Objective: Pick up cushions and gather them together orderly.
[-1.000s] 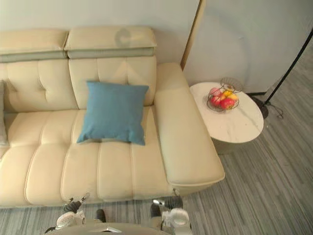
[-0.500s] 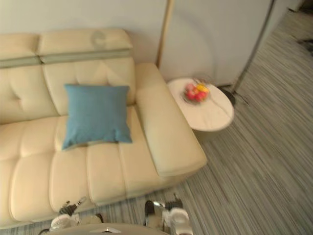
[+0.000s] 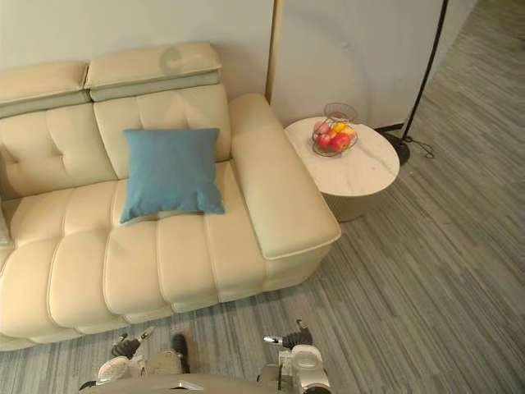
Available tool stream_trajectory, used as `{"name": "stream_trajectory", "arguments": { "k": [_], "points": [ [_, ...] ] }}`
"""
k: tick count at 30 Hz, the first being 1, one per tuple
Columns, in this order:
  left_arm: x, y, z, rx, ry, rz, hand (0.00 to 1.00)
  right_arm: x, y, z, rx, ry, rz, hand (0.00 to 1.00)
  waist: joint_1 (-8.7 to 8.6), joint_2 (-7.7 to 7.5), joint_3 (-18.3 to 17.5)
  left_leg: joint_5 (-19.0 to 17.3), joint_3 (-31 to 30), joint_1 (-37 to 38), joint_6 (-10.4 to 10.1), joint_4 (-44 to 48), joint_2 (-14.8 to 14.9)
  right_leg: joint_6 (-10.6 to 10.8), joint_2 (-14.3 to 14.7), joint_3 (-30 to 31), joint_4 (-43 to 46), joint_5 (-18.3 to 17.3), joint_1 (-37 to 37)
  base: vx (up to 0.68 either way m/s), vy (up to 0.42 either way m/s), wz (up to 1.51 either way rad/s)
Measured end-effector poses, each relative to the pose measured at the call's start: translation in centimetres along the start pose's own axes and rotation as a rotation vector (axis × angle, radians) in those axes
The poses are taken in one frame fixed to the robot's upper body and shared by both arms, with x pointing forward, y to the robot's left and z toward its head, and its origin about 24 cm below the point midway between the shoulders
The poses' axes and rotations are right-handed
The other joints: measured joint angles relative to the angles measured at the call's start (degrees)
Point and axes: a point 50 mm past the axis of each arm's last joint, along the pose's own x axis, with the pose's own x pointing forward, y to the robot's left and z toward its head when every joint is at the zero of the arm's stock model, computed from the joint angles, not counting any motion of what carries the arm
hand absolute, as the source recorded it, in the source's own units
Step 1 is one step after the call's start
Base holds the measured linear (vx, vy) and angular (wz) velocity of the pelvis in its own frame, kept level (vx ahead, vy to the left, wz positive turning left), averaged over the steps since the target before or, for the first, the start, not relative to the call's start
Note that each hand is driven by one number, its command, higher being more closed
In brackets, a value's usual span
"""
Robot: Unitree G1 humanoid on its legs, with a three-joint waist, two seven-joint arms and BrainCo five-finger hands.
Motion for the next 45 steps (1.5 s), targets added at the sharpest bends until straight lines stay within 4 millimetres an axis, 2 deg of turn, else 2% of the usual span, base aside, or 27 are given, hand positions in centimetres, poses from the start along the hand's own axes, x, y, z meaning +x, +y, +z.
{"name": "stream_trajectory", "arguments": {
  "k": [2, 3, 4, 6, 7, 8, 12, 13, 14, 22, 30, 35, 40, 41, 43, 45],
  "points": [
    [0.0, -0.1, -0.1, 0.002, 0.001, -0.006, 0.0, -0.1, 0.0, -0.3, 0.005, 0.009, 0.0, 0.0, -0.04, 0.22, 0.0, -3.4, 0.4, -0.3, 0.0, 2.4, -0.2, 1.1, 0.0, 1.2, -0.9, 1.4, -0.4, -0.09, 0.205, -0.31],
    [0.1, 0.3, 0.1, 0.003, -0.003, 0.005, 0.0, -0.2, 0.2, -0.6, 0.021, 0.021, 0.002, 0.0, 0.01, -0.56, -0.2, -3.4, 1.7, 0.2, 0.3, 0.7, -1.4, 1.0, -0.4, 2.1, -2.7, 2.9, -0.3, -0.11, 0.186, -0.29],
    [0.1, 0.5, 0.0, 0.007, -0.001, 0.01, 0.0, -0.2, 0.4, -0.6, 0.026, 0.024, 0.006, 0.0, -0.11, -0.82, -0.5, -2.7, 2.0, 0.3, 0.2, -0.8, -2.1, 0.9, -0.6, 2.4, -3.8, 3.6, -0.5, -0.09, 0.161, -0.16],
    [0.2, 1.2, -0.1, 0.022, 0.0, 0.02, 0.0, -0.3, 0.8, -1.1, 0.048, 0.053, 0.014, 0.0, -0.96, -2.3, -1.3, -0.1, 2.7, 2.7, -0.2, -8.5, -4.5, 1.4, -0.8, 2.5, -7.0, 6.6, 0.2, -0.05, 0.131, -0.01],
    [0.2, 1.5, -0.2, 0.024, 0.004, 0.024, 0.0, -0.4, 0.8, -1.8, 0.067, 0.084, 0.011, 0.0, -1.06, -2.84, -1.5, -0.1, 2.9, 4.2, -0.2, -11.0, -5.7, 1.2, -1.0, 2.6, -9.0, 7.0, 1.4, -0.03, 0.108, -0.1],
    [0.1, 1.5, -0.4, 0.026, 0.01, 0.022, 0.0, -0.4, 0.6, -2.2, 0.092, 0.103, 0.002, 0.0, -1.17, -2.85, -1.6, 0.4, 2.7, 6.6, -0.6, -14.7, -7.1, 0.9, -1.4, 2.7, -10.9, 7.4, 2.7, -0.01, 0.077, -0.11],
    [0.1, 1.3, -1.2, 0.048, 0.049, 0.002, 0.0, -0.5, -0.1, -3.1, 0.121, 0.139, -0.02, 0.0, -1.98, -2.63, -3.0, 3.1, 0.9, 9.1, -0.3, -21.6, -8.9, 1.2, -1.1, 2.7, -12.4, 7.2, 2.8, 0.01, 0.028, -0.03],
    [0.1, 1.2, -1.3, 0.049, 0.055, -0.001, 0.0, -0.5, -0.1, -3.2, 0.122, 0.152, -0.02, 0.0, -2.07, -2.39, -2.9, 3.4, 0.2, 9.1, -0.2, -21.6, -8.9, 1.2, -0.8, 2.7, -12.9, 7.3, 3.1, 0.04, 0.003, 0.02],
    [0.2, 1.2, -1.7, 0.064, 0.084, -0.02, 0.0, -0.3, -0.8, -4.0, 0.136, 0.202, -0.037, 0.0, -1.74, -1.49, -2.7, 3.9, -2.7, 14.1, 1.4, -21.2, -9.0, 2.1, 0.2, 3.3, -16.7, 7.3, 9.9, 0.0, 0.0, 0.0],
    [0.2, 1.2, -1.7, 0.064, 0.084, -0.02, 0.0, -0.3, -0.8, -4.0, 0.137, 0.202, -0.037, 0.0, -1.7, -1.49, -2.7, 3.9, -2.9, 14.0, 1.4, -21.5, -9.0, 2.1, 0.2, 3.2, -16.7, 7.3, 9.9, 0.0, 0.0, 0.01],
    [0.3, 1.2, -1.4, 0.102, 0.064, -0.038, 0.0, -0.3, -0.9, -4.2, 0.173, 0.217, -0.039, 0.0, -1.02, -1.6, -2.7, 3.9, -4.9, 12.9, 1.4, -21.5, -9.2, 2.7, -0.2, 0.3, -18.1, 7.5, 10.7, 0.0, -0.012, 0.14],
    [0.4, 1.1, -1.0, 0.159, 0.046, -0.07, 0.0, -0.2, -0.9, -4.4, 0.237, 0.24, -0.043, 0.0, -1.71, -1.74, -2.8, 4.0, -5.2, 12.3, 1.3, -21.2, -9.1, 3.2, -0.1, -0.4, -19.5, 8.3, 10.9, 0.03, -0.024, 0.02],
    [0.4, 1.4, -1.1, 0.174, 0.051, -0.068, 0.0, -0.2, -1.3, -4.4, 0.279, 0.242, -0.061, 0.0, -2.49, -1.97, -2.6, 3.6, -1.6, 14.3, 1.0, -21.1, -8.6, 2.9, 0.4, 2.3, -20.2, 9.7, 11.1, -0.02, -0.013, -0.39],
    [0.5, 1.4, -1.1, 0.174, 0.052, -0.068, 0.0, -0.2, -1.5, -4.6, 0.289, 0.247, -0.07, 0.0, -2.7, -1.95, -2.3, 3.3, -0.5, 14.8, 1.0, -20.9, -8.4, 2.8, 0.6, 3.4, -20.2, 9.9, 10.9, -0.08, 0.0, -0.51],
    [0.7, 1.3, -0.3, 0.17, 0.03, -0.07, 0.0, -0.3, -1.6, -4.7, 0.294, 0.249, -0.081, 0.0, -2.75, -2.13, 0.1, -1.0, 2.5, 13.8, 0.6, -13.3, -6.7, 2.8, 1.1, 7.4, -18.6, 10.0, 10.3, -0.13, 0.014, -0.9],
    [0.7, 1.4, -0.3, 0.156, 0.029, -0.063, 0.0, -0.2, -1.7, -4.6, 0.306, 0.245, -0.089, 0.0, -2.62, -2.27, 0.5, -2.9, 2.9, 12.6, 0.6, -9.3, -6.0, 2.8, 1.5, 10.2, -18.0, 9.8, 8.8, -0.14, -0.003, -1.0]
  ]
}}
